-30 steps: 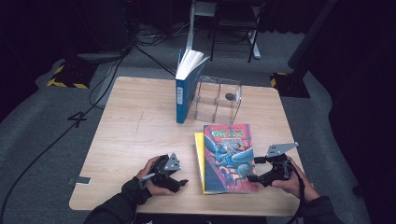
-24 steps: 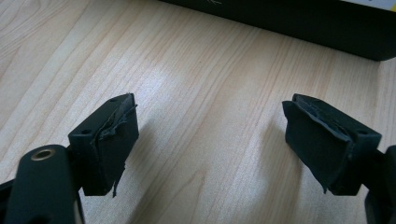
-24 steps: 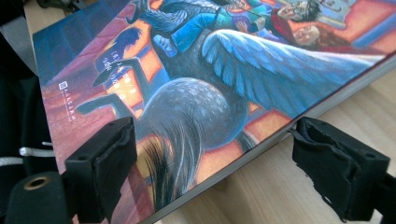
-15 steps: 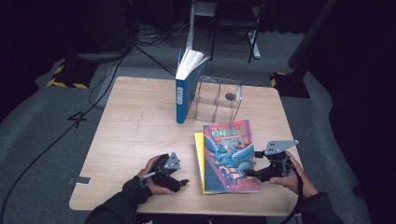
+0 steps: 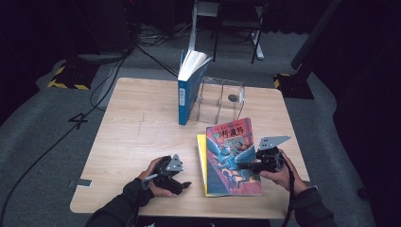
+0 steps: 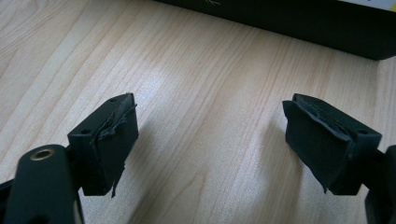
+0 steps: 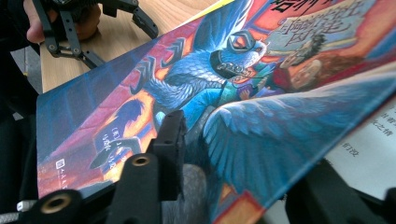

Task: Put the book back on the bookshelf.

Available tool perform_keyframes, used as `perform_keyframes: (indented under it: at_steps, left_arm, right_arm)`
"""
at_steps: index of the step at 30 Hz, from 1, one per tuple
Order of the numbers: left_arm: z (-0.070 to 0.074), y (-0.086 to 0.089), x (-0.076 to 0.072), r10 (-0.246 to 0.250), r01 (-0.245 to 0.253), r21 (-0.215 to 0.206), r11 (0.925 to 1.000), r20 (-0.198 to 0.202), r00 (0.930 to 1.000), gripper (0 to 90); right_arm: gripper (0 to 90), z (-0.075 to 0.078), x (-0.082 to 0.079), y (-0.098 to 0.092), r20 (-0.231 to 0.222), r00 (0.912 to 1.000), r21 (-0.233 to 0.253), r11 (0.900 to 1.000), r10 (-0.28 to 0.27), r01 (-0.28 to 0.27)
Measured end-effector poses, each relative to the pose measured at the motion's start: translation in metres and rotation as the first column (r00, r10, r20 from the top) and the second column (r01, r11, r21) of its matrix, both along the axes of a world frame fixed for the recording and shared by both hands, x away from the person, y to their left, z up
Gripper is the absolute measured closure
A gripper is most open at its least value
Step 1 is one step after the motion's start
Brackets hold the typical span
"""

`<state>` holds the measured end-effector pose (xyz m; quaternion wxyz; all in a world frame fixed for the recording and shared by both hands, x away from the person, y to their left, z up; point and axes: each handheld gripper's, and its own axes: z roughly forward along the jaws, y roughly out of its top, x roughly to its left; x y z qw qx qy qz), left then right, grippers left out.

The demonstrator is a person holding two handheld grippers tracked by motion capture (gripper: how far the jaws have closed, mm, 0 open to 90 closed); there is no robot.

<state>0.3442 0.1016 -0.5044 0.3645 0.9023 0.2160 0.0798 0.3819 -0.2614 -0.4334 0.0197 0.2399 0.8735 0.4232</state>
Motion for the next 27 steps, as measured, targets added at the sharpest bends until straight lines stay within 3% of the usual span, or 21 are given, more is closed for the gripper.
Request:
perform_keyframes:
  at_steps: [6, 11, 15, 17, 21, 24, 25, 27]
  left_arm:
    - [0.002, 0.000, 0.004, 0.027, -0.027, 0.016, 0.9995, -0.006, 0.9996, 19.6]
    - [0.002, 0.001, 0.011, 0.046, -0.047, -0.015, 0.9988, -0.010, 0.9989, 25.7]
    - [0.003, 0.001, 0.019, 0.053, -0.053, -0.011, 0.9985, 0.002, 0.9986, 29.9]
    - [0.005, 0.001, 0.023, 0.063, -0.063, -0.006, 0.9980, 0.028, 0.9976, 31.9]
    - [0.006, 0.000, 0.036, 0.068, -0.067, -0.045, 0.9967, 0.022, 0.9975, 34.7]
    - [0.008, -0.004, 0.044, 0.075, -0.073, -0.047, 0.9962, 0.048, 0.9960, 36.7]
    - [0.009, -0.005, 0.047, 0.074, -0.072, -0.049, 0.9962, 0.039, 0.9965, 37.9]
    - [0.012, -0.006, 0.052, 0.084, -0.081, -0.077, 0.9937, 0.039, 0.9957, 39.2]
  right_arm:
    - [72.8, 0.000, -0.002, 0.000, 0.033, 0.9994, 0.017, 1.000, -0.010, 0.010]
    - [73.5, -0.001, -0.002, 0.003, 0.030, 0.9994, 0.023, 1.000, -0.015, 0.014]
    - [73.4, 0.000, -0.001, 0.017, 0.038, 0.9993, 0.010, 1.000, 0.000, 0.000]
    - [73.4, 0.000, -0.001, 0.021, 0.039, 0.9992, 0.008, 1.000, 0.006, -0.006]
    - [73.4, 0.000, -0.001, 0.027, 0.044, 0.9990, 0.007, 1.000, 0.008, -0.008]
    - [73.4, -0.001, -0.003, 0.029, 0.053, 0.9985, 0.013, 1.000, 0.007, -0.008]
    - [73.4, -0.002, -0.004, 0.029, 0.056, 0.9984, 0.021, 1.000, 0.006, -0.008]
    - [73.4, -0.004, -0.004, 0.028, 0.053, 0.9986, 0.032, 0.999, 0.005, -0.007]
